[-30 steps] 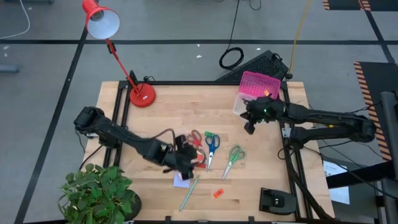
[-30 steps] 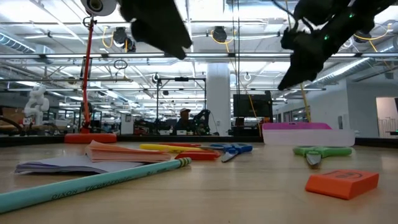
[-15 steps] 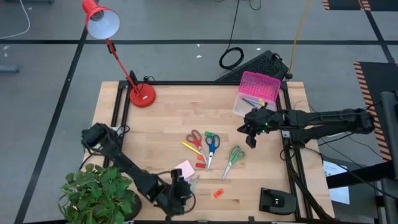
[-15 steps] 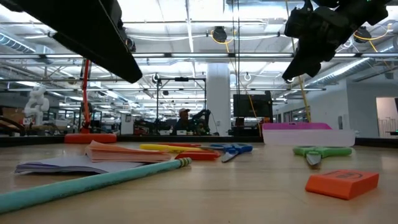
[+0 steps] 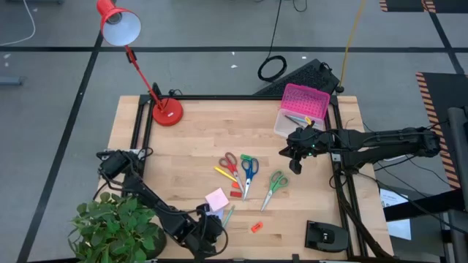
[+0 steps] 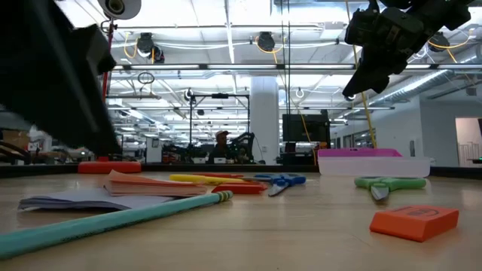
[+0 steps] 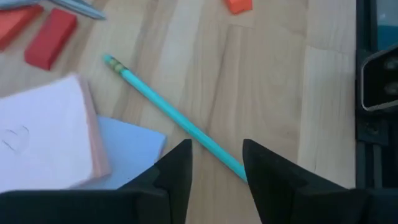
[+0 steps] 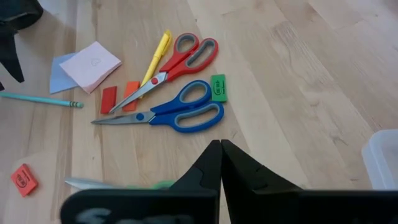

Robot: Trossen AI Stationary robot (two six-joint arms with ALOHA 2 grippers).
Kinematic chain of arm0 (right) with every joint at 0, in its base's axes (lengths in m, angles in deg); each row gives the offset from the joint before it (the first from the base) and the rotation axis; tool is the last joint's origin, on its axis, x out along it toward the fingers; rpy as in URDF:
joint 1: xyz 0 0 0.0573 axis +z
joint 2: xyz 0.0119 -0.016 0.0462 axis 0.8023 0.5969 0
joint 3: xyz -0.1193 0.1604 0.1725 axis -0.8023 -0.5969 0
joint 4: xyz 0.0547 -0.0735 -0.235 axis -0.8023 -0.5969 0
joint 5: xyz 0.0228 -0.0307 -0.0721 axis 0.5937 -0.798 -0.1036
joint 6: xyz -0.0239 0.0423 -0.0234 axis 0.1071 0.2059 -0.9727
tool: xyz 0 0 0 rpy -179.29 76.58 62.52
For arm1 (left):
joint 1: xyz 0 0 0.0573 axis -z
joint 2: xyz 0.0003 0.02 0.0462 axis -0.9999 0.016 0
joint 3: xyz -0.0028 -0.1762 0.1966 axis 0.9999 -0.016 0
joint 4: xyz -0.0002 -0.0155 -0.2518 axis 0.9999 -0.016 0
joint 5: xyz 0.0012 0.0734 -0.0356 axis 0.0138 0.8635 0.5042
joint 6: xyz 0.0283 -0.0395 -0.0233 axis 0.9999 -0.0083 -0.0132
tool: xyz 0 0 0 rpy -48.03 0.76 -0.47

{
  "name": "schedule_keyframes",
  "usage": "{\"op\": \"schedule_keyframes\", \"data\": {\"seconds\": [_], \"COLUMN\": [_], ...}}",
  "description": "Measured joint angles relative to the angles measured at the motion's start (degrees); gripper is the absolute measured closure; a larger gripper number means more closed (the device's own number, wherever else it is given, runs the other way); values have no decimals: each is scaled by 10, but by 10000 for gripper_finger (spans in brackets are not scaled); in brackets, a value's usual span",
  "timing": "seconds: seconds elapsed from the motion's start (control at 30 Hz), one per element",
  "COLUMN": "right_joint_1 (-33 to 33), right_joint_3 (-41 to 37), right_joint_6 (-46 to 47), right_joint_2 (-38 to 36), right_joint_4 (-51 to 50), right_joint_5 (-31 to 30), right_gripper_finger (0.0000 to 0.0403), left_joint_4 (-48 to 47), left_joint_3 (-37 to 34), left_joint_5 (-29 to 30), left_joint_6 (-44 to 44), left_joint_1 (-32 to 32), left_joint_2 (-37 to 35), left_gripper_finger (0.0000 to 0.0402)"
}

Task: Pack school essentials
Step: Put the light blue pencil into the supply box

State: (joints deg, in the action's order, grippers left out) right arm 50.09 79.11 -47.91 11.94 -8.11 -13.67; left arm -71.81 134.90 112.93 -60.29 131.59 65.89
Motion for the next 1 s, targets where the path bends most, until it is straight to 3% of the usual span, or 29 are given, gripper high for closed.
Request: {"op": "schedule_keyframes", "data": {"seconds": [0.33, 0.5, 0.67, 1.0], "right_joint_1": [0, 0, 0, 0], "right_joint_3": [0, 0, 0, 0], "right_joint_6": [0, 0, -5, -5], "right_joint_2": [0, 0, 0, 0], "right_joint_4": [-1, -1, -2, -2], "right_joint_5": [2, 2, 2, 2], "right_gripper_finger": [403, 403, 403, 403], "left_joint_4": [4, 7, 15, -22], "left_joint_3": [-3, -3, -3, -3], "left_joint_5": [-12, -20, -15, -12], "left_joint_6": [-35, -56, -50, -17], "left_joint_1": [9, 5, 5, 1], "left_joint_2": [30, 41, 41, 44], "left_gripper_finger": [145, 133, 169, 298]}}
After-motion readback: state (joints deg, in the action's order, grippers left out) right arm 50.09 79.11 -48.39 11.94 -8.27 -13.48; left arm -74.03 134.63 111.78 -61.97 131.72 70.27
